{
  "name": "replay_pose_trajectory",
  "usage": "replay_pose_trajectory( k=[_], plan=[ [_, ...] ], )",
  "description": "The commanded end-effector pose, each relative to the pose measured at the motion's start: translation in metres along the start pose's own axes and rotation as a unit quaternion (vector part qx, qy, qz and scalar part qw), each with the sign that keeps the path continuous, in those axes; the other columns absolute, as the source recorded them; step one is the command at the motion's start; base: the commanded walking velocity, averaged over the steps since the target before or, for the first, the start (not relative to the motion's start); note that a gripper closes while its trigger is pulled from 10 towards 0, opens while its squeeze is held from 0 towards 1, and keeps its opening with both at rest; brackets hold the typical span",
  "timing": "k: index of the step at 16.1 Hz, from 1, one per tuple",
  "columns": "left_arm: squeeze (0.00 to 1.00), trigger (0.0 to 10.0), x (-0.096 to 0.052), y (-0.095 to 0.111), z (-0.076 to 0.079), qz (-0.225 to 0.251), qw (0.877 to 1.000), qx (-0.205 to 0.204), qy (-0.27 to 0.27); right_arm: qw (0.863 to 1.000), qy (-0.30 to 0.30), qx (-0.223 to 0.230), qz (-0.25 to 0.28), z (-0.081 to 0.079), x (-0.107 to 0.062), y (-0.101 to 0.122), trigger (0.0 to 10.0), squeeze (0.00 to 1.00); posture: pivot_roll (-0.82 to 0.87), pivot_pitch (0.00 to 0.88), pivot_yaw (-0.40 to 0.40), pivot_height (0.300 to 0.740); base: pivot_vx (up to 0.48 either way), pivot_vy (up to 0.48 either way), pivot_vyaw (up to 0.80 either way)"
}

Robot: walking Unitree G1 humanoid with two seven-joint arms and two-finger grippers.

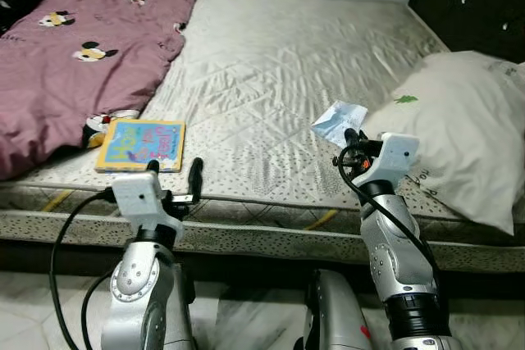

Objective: Clean up the room

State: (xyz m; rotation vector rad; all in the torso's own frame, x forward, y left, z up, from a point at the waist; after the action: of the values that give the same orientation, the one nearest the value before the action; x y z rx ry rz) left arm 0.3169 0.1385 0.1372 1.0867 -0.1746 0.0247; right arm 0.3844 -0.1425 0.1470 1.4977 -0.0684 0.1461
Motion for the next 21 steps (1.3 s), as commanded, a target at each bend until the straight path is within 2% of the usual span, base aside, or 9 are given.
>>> replay_pose_trajectory(
  k=[1, 3, 6, 11, 12, 13, 15, 18, 21],
  plan=[
    [1.0, 10.0, 0.002, 0.007, 0.01, 0.014, 1.0, -0.005, -0.018, 1.0, -0.001, 0.004, 0.007, 0.001, 0.0, 0.006, 10.0, 0.0, 0.0, 0.037, -0.06, 0.6, 0.0, 0.0, 0.0],
    [1.0, 10.0, -0.001, 0.011, 0.008, 0.015, 1.0, -0.012, -0.013, 1.0, -0.001, 0.02, -0.001, -0.001, -0.001, 0.003, 10.0, 0.0, 0.0, 0.063, -0.055, 0.625, 0.0, 0.0, 0.0],
    [1.0, 10.0, -0.014, 0.001, 0.007, -0.003, 1.0, -0.016, -0.007, 1.0, -0.015, 0.023, -0.011, 0.004, -0.006, -0.001, 10.0, 0.0, -0.01, 0.09, -0.045, 0.665, 0.0, 0.0, 0.0],
    [1.0, 10.0, -0.011, 0.006, 0.008, 0.004, 1.0, -0.017, -0.007, 1.0, -0.009, 0.018, -0.016, 0.002, -0.006, 0.0, 10.0, 0.0, -0.01, 0.1, -0.059, 0.73, 0.0, 0.0, 0.0],
    [1.0, 10.0, -0.013, 0.006, 0.003, 0.008, 1.0, -0.018, 0.008, 1.0, -0.011, 0.014, -0.016, 0.005, -0.005, -0.001, 10.0, 0.0, -0.01, 0.101, -0.059, 0.74, 0.0, 0.0, 0.0],
    [1.0, 10.0, -0.015, 0.006, 0.0, 0.009, 1.0, -0.019, 0.018, 1.0, -0.019, 0.012, -0.019, 0.01, -0.005, -0.002, 10.0, 0.0, -0.01, 0.104, -0.061, 0.74, 0.0, 0.0, 0.0],
    [1.0, 10.0, -0.018, 0.002, 0.004, 0.001, 1.0, -0.023, 0.012, 0.999, -0.024, 0.011, -0.021, 0.014, -0.006, -0.002, 10.0, 0.0, -0.01, 0.108, -0.065, 0.74, 0.0, 0.0, 0.0],
    [1.0, 10.0, -0.017, -0.01, -0.001, -0.026, 0.999, -0.011, 0.031, 1.0, -0.018, 0.008, -0.023, 0.011, -0.008, -0.002, 10.0, 0.0, -0.02, 0.107, -0.067, 0.74, 0.0, 0.0, 0.0],
    [1.0, 10.0, -0.016, -0.012, 0.001, -0.032, 0.999, -0.01, 0.031, 0.999, -0.013, 0.003, -0.031, 0.01, -0.012, -0.007, 10.0, 0.0, -0.03, 0.114, -0.072, 0.74, 0.0, 0.0, 0.0]
  ],
)
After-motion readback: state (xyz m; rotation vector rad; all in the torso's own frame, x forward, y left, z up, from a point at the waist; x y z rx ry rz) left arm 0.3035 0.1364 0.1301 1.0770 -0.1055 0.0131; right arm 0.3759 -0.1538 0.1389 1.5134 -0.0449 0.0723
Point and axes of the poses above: a point about 5 cm out from each wrist's last joint towards the gripper, its own x axis pointing out of the wrist towards the gripper, its own y axis along the axis of the wrist's last joint, z = x × y, the point moved 6 cm from there along x, pointing out of the wrist towards the gripper, and after that the axes turned 15 degrees about -x, right-handed, at the moved point
